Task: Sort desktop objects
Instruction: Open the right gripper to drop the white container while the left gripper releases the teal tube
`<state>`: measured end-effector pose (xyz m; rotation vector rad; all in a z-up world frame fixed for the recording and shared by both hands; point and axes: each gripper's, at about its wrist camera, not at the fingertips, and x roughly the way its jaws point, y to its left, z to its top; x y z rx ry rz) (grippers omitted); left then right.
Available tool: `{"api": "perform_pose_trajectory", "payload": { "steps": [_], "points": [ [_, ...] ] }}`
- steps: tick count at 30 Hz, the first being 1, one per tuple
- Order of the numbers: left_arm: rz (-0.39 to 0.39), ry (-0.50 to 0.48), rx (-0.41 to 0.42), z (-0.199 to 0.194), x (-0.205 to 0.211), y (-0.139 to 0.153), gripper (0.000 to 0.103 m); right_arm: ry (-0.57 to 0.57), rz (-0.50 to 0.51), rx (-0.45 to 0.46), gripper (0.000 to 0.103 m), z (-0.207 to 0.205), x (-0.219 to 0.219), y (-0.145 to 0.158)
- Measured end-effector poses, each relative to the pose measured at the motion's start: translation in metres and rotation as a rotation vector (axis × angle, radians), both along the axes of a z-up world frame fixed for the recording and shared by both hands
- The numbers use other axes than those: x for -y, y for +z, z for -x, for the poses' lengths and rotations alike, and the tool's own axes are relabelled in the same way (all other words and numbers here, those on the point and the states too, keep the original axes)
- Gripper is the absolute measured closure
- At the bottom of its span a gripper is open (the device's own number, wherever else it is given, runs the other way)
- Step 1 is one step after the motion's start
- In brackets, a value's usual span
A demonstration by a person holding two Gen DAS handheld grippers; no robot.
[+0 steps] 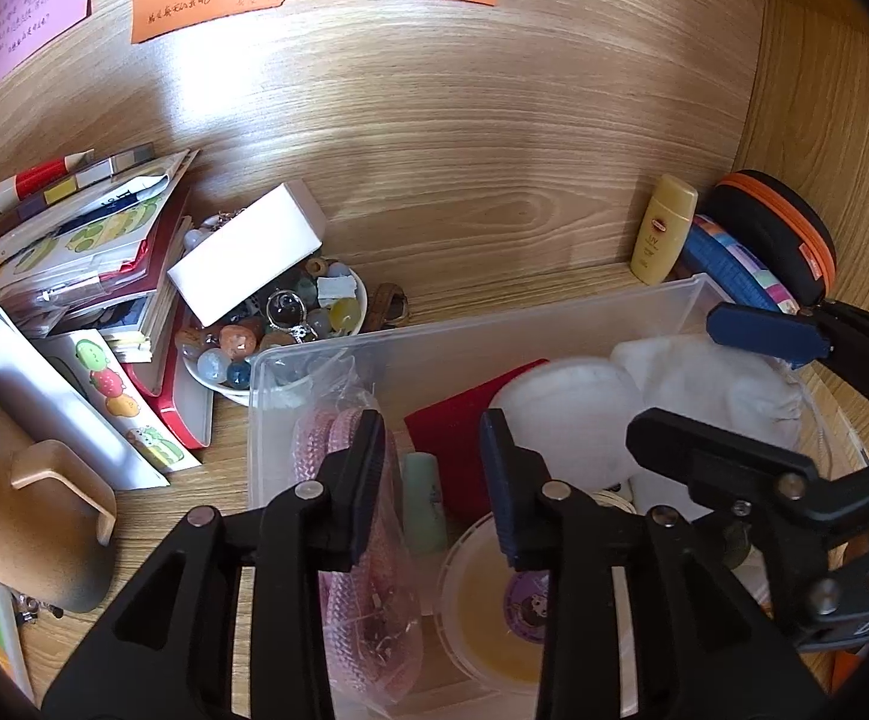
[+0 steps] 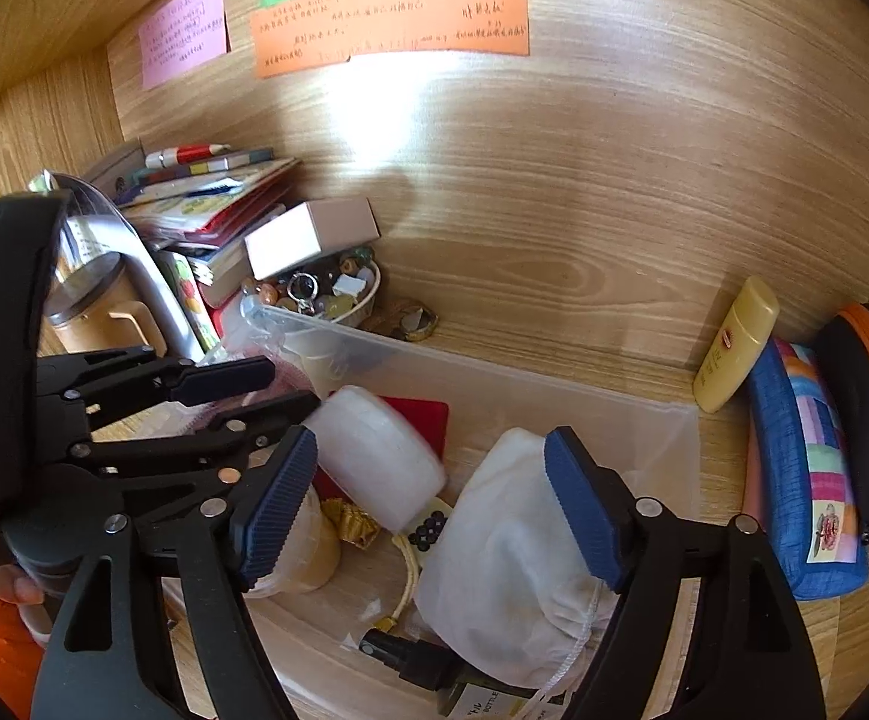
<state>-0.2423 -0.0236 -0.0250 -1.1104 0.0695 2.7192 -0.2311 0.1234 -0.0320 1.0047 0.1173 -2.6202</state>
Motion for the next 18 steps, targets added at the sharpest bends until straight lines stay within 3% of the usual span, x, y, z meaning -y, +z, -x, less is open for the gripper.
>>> {"api": "perform_pose_trajectory", "payload": {
  "steps": [11,15,18],
  "points": [
    [0.021,-0.003,-0.032,-0.008,-0.002,0.007,0.049,-0.014,-0.006,-0.044,0.019,-0.017,-0.005,0.015],
    [0.015,0.015,-0.063,-0.013,0.002,0.014,0.034,-0.023,-0.026,-0.085,0.016,-0.031,-0.007,0.024],
    [0.007,0.011,-0.087,-0.019,0.002,0.020,0.030,-0.030,-0.047,-0.100,0.015,-0.040,-0.006,0.028]
  ]
}}
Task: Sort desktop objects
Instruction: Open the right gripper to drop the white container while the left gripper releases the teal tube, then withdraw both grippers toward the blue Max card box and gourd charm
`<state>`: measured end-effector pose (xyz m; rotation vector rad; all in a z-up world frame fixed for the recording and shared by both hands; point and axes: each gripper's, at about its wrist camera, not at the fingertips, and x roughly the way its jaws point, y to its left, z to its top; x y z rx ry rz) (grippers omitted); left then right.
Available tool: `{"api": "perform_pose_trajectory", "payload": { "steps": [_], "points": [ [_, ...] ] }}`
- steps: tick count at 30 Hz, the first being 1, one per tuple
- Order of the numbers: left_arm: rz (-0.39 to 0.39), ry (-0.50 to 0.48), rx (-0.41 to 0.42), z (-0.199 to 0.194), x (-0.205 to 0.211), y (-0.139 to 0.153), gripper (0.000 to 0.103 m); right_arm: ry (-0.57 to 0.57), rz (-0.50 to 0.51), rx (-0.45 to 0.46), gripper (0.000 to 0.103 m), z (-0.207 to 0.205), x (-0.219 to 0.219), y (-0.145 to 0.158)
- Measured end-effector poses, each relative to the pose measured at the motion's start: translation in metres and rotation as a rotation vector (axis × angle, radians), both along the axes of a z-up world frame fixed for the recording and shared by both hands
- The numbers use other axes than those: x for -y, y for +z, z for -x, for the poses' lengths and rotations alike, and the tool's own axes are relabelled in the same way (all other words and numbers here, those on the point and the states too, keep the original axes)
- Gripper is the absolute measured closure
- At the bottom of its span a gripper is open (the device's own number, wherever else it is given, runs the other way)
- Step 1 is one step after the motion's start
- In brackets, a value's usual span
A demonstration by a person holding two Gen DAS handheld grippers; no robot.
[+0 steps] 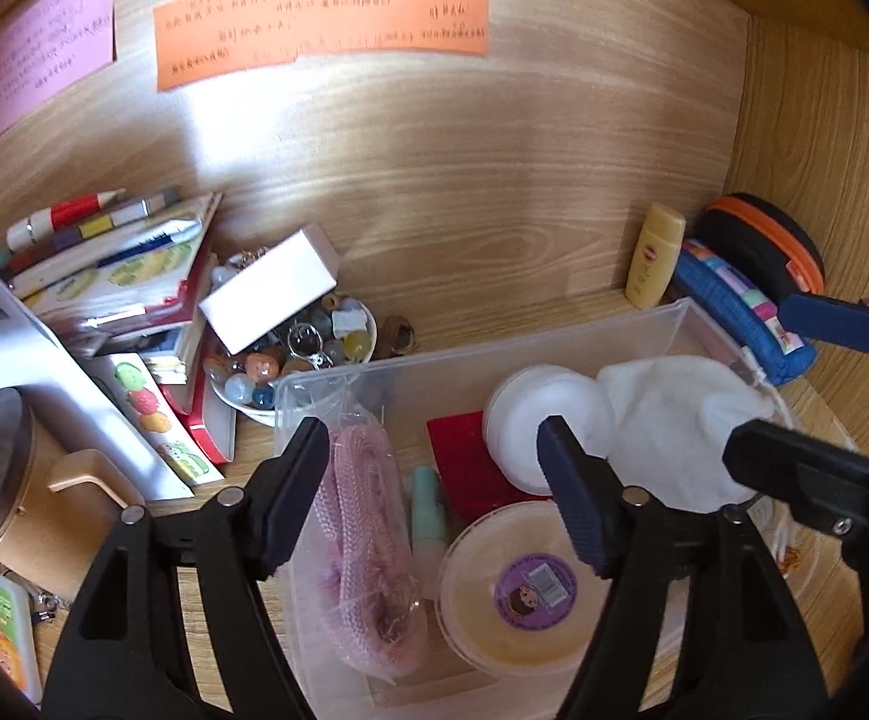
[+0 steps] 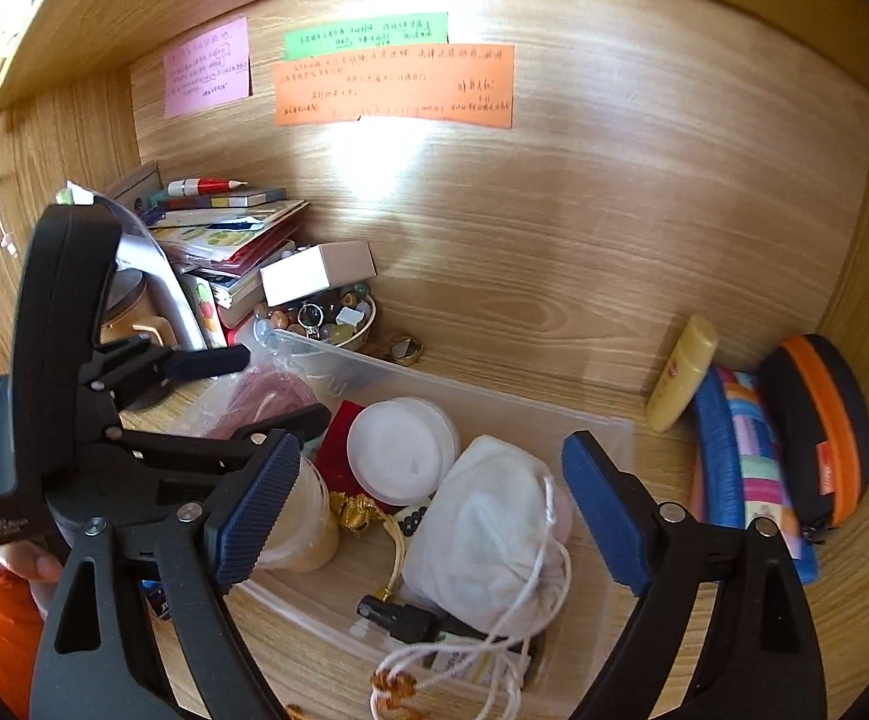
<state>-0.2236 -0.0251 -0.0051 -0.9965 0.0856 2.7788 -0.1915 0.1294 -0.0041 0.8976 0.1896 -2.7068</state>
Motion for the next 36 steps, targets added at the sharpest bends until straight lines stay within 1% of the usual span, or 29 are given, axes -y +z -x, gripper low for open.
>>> {"api": "perform_pose_trajectory", "payload": {
  "steps": [2,5,9,13,17,21,28,32,36],
  "points": [
    [-0.007,-0.009,-0.014,-0.004,-0.002,0.005,0.029,-0.004,-0.017,-0.007,0.015,-0.005,0.001,0.002],
    [0.017,-0.010,-0.040,-0.012,-0.006,0.013,0.024,-0.013,-0.043,-0.017,0.015,-0.012,0.002,0.005],
    [0.063,0.011,-0.069,-0.025,-0.008,0.021,0.006,-0.021,-0.060,-0.044,0.014,-0.026,0.001,0.012],
    [0.089,0.023,-0.098,-0.043,-0.007,0.029,0.005,-0.031,-0.049,-0.065,0.009,-0.041,-0.003,0.019],
    [0.108,0.042,-0.118,-0.058,-0.003,0.034,0.004,-0.036,-0.040,-0.078,0.008,-0.054,-0.005,0.023],
    [0.098,0.050,-0.129,-0.073,0.003,0.035,0.003,-0.043,-0.040,-0.078,0.007,-0.066,-0.007,0.022],
    [0.053,0.027,-0.143,-0.105,0.015,0.034,0.002,-0.055,-0.020,-0.039,0.006,-0.085,-0.011,0.007],
    [0.062,0.040,-0.138,-0.119,0.020,0.029,0.002,-0.054,-0.013,-0.016,0.006,-0.095,-0.009,-0.005],
    [0.049,0.049,-0.117,-0.127,0.027,0.021,0.002,-0.051,-0.011,0.003,0.006,-0.103,-0.004,-0.015]
  ]
}}
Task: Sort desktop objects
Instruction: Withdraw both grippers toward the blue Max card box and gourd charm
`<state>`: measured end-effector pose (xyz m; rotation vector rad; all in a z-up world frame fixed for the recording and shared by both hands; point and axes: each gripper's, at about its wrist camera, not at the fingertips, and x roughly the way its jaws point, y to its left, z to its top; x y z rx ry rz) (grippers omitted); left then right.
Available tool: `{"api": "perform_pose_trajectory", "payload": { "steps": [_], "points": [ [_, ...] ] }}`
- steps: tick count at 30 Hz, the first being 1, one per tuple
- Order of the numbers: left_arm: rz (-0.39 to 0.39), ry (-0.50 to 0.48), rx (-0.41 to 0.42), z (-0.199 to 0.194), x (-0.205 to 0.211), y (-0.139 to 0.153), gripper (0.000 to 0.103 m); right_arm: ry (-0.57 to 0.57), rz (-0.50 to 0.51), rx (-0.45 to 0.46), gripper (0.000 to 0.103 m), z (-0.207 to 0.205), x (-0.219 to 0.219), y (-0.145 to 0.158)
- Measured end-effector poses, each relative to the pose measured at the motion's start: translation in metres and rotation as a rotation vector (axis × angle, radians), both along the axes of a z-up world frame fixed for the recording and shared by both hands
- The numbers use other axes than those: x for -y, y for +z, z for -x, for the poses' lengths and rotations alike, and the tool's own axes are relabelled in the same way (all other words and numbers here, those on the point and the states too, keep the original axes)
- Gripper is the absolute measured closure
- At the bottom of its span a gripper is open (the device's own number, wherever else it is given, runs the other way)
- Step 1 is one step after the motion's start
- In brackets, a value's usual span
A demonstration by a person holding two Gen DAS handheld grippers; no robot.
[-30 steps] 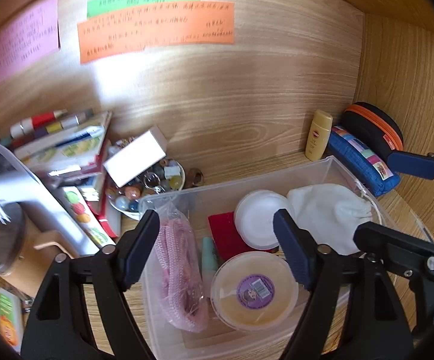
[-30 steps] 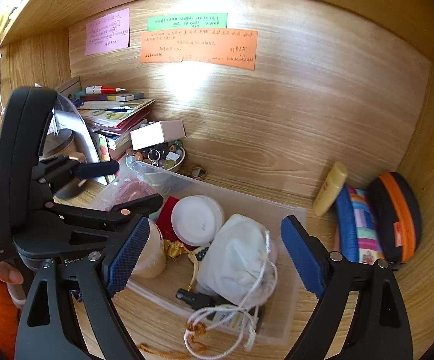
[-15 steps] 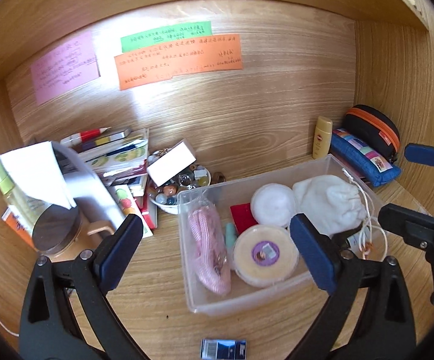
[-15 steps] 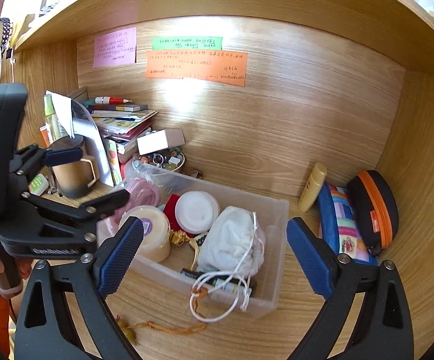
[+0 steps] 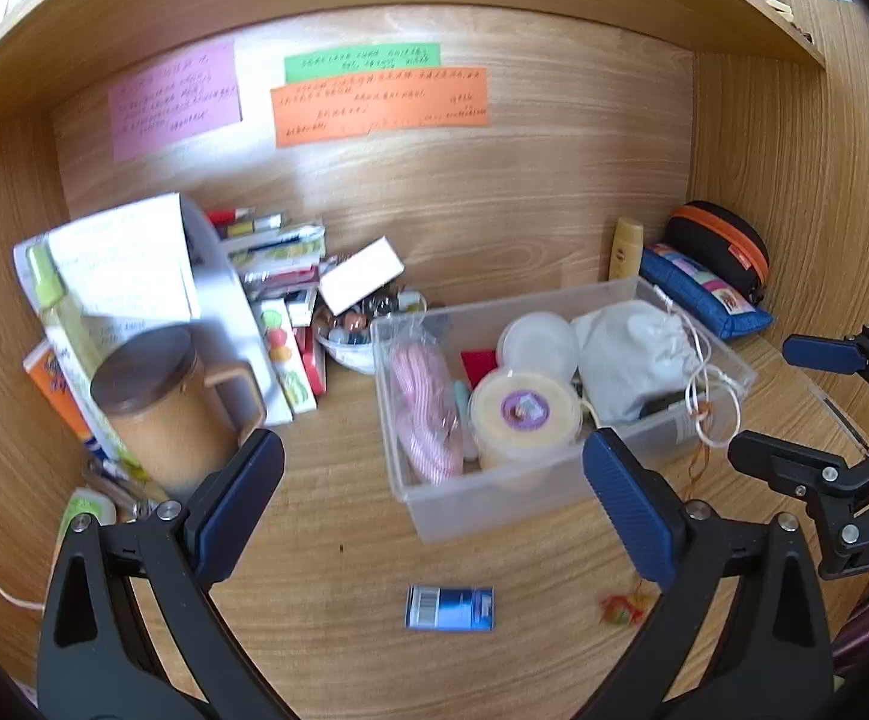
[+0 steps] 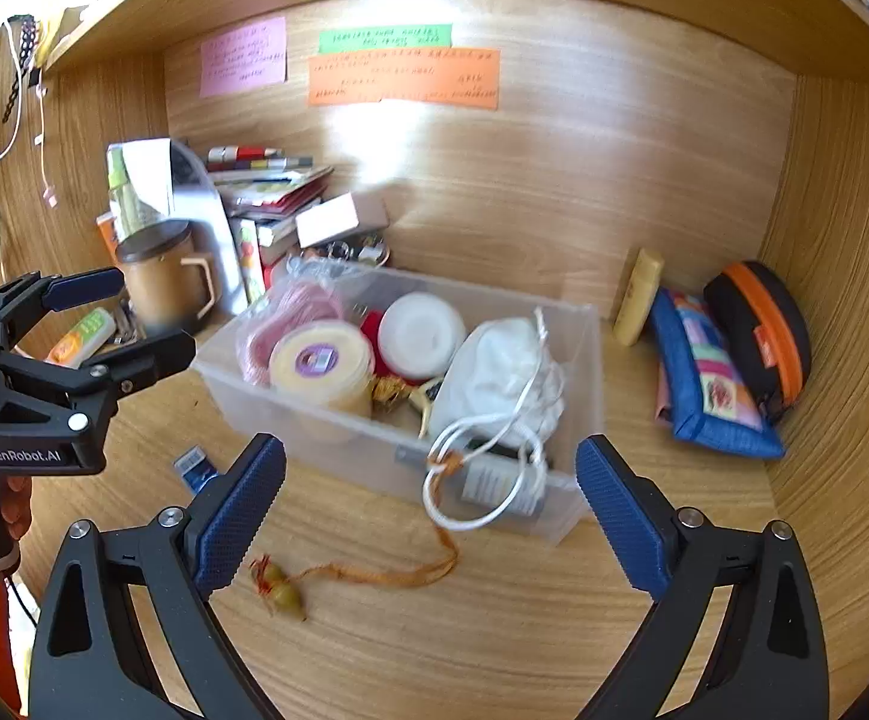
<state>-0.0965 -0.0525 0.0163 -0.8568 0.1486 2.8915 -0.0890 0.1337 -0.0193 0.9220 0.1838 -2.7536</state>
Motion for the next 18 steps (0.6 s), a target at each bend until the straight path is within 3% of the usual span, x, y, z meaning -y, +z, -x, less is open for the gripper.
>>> {"api": "perform_pose_trajectory", "payload": {
  "steps": [18],
  "points": [
    [-0.026,-0.003,0.189,-0.014,0.011,-0.060,0.002,0.056,-0.005,0.134,0.006,-0.019,0.027,-0.052]
  ]
}}
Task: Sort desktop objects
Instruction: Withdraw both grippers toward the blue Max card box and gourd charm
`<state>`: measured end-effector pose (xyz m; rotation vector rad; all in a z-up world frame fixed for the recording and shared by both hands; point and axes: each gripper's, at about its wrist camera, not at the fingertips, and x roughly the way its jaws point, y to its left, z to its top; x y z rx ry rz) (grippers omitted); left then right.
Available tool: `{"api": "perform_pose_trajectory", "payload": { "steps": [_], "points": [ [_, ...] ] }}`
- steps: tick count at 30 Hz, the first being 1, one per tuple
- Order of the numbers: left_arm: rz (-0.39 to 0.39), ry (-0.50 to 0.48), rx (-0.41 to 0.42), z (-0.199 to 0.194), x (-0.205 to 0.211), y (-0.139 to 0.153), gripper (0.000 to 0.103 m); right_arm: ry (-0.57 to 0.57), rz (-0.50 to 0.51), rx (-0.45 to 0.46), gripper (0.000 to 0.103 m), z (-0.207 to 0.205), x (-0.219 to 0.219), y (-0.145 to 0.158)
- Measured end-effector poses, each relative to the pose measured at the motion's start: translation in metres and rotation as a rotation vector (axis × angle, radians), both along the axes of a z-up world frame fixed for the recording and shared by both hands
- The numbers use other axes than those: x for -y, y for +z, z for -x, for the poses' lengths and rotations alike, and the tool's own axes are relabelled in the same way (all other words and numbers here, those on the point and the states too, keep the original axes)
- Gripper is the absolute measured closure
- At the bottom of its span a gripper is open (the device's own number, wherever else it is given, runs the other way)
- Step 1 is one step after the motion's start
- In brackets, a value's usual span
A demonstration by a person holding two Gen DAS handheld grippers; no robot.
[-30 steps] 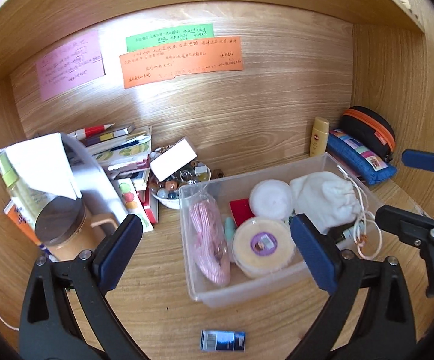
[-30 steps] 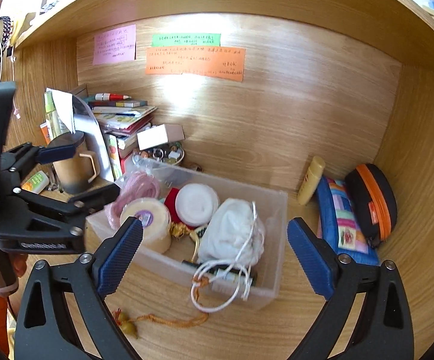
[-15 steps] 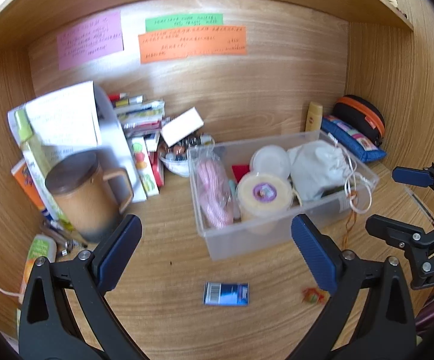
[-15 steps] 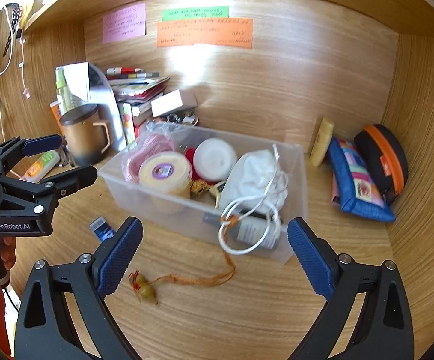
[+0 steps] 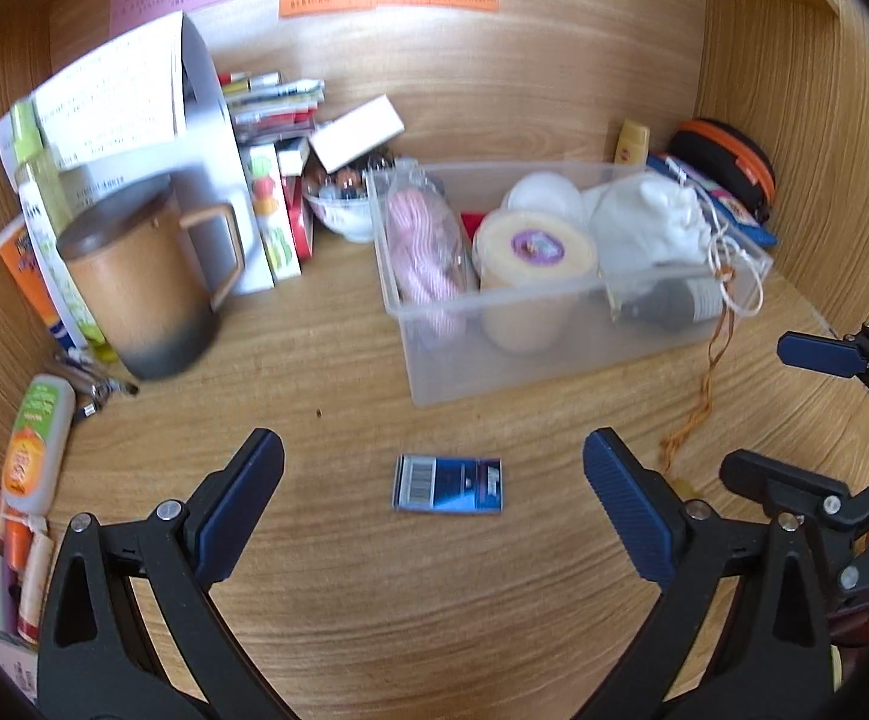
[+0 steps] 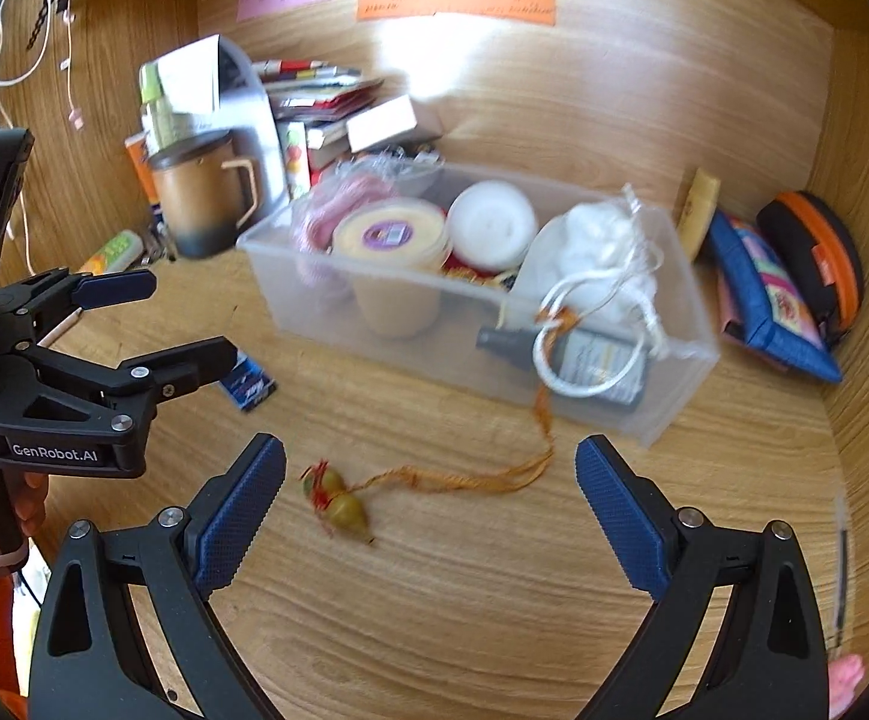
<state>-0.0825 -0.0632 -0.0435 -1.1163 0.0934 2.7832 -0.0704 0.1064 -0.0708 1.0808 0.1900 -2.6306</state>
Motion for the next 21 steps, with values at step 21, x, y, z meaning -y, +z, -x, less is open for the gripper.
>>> {"api": "perform_pose_trajectory", "payload": {
  "steps": [21],
  "points": [
    [-0.006,-0.007,0.184,0.021,0.005,-0.042,0.002,0.067,-0.017,0.064,0.013,0.001,0.022,-0.030]
  ]
}}
